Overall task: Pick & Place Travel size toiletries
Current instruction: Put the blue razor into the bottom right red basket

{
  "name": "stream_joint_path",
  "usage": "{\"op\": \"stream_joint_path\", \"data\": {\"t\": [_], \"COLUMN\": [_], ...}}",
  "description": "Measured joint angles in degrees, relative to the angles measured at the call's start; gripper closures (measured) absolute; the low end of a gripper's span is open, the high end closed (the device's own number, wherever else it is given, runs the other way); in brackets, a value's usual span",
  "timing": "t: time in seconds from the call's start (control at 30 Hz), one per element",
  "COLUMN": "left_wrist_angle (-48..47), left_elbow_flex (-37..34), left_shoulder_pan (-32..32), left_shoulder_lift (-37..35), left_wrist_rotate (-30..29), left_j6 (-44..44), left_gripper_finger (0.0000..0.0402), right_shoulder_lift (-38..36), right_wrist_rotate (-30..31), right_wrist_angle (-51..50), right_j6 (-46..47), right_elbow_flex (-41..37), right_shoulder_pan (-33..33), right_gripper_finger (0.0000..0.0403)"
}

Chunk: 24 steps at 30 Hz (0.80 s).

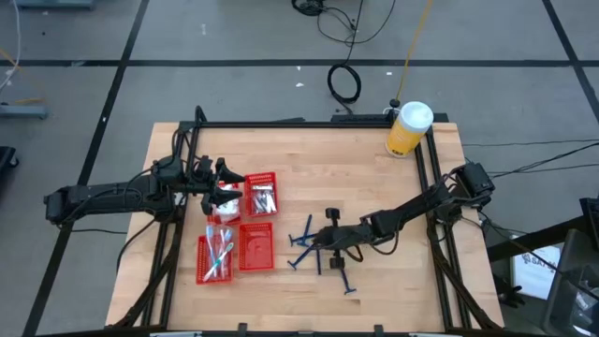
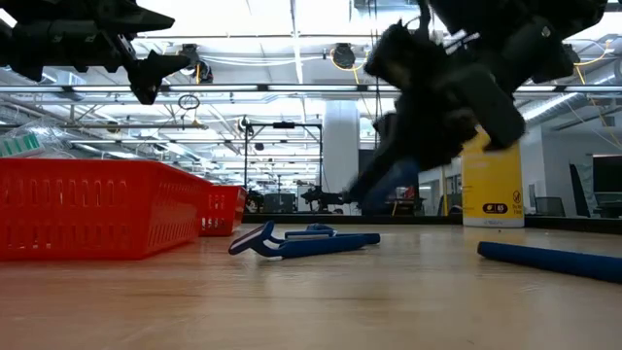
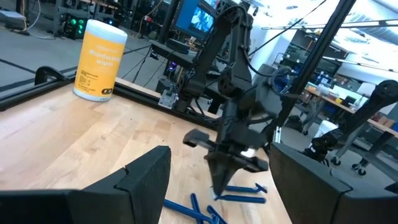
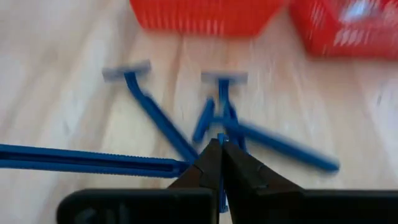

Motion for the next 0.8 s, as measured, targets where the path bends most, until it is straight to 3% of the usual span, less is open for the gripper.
{"op": "stream_joint_path", "data": {"t": [0.23, 0.43, 0.63, 0.8], "left_wrist_angle": [0.0, 0.0, 0.0, 0.3], "left_elbow_flex": [0.0, 0.0, 0.0, 0.0], "left_shoulder_pan": [0.0, 0.0, 0.0, 0.0], "left_shoulder_lift": [0.0, 0.0, 0.0, 0.0], "left_wrist_rotate": [0.0, -0.3, -0.3, -0.3], "left_j6": [0.2, 0.1, 0.2, -1.0], "left_gripper_finger": [0.0133, 0.0133, 0.0133, 0.0133], "right_shoulder_lift": [-1.4, -0.9, -0.5, 0.0], "right_wrist_rotate": [-0.4, -6.6, -11.9, -11.7], "right_wrist_angle": [13.8, 24.1, 24.8, 24.0], "right_j6": [-6.6, -7.9, -8.3, -12.1], "right_elbow_flex": [0.1, 0.1, 2.8, 4.1], "right_shoulder_pan": [-0.3, -3.8, -6.5, -6.4], "right_gripper_finger": [0.0403, 0.0403, 0.0403, 0.0403]}}
